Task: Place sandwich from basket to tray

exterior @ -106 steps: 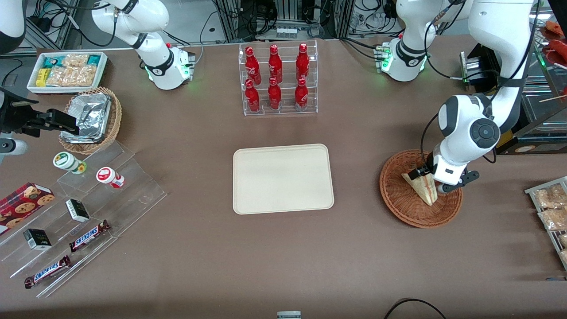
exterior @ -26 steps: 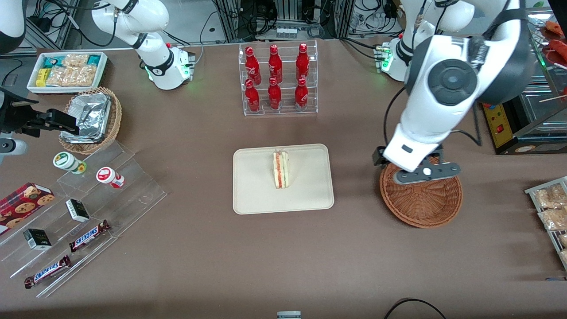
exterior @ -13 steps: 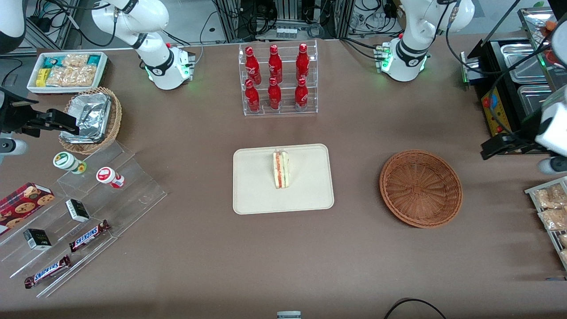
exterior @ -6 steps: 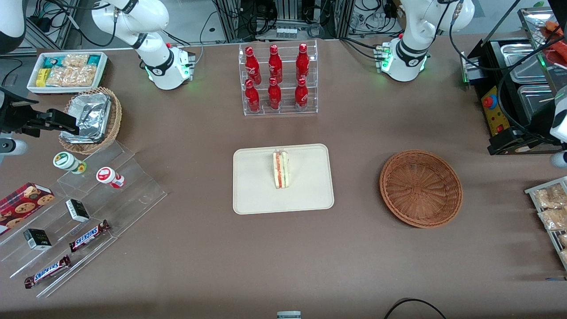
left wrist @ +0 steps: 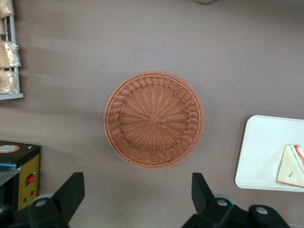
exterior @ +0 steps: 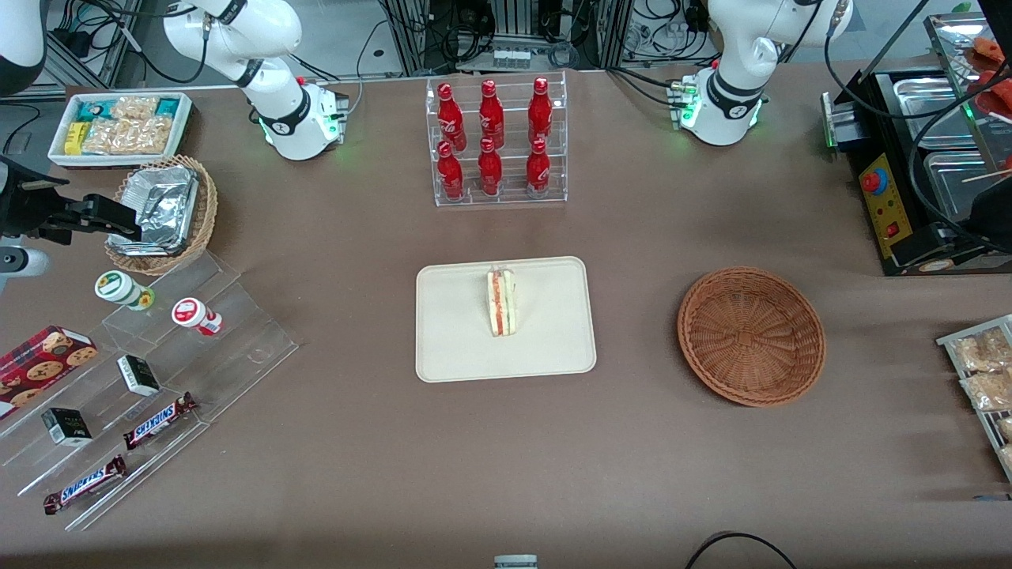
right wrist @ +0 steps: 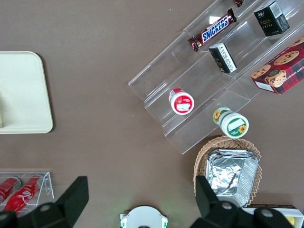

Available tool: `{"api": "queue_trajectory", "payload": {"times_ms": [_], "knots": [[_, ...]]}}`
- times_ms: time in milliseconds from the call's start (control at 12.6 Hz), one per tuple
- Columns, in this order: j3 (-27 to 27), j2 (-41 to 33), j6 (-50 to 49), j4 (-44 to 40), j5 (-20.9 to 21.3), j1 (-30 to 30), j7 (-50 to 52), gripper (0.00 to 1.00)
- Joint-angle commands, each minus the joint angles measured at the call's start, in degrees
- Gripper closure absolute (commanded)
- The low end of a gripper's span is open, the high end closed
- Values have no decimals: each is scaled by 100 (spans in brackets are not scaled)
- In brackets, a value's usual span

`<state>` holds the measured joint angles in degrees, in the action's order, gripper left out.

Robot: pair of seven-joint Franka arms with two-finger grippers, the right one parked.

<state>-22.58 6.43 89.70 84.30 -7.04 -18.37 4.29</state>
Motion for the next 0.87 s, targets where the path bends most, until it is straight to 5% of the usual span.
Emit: {"api": "queue_trajectory", "payload": {"times_ms": [0, 79, 396, 793], "knots": [[1653, -379, -128, 183, 150, 1417, -113, 1], [2139, -536, -128, 366, 255, 1763, -113, 1], [2223, -1285, 109, 1326, 326, 1767, -470, 0], [2223, -741, 92, 625, 300, 1740, -561, 1]]}}
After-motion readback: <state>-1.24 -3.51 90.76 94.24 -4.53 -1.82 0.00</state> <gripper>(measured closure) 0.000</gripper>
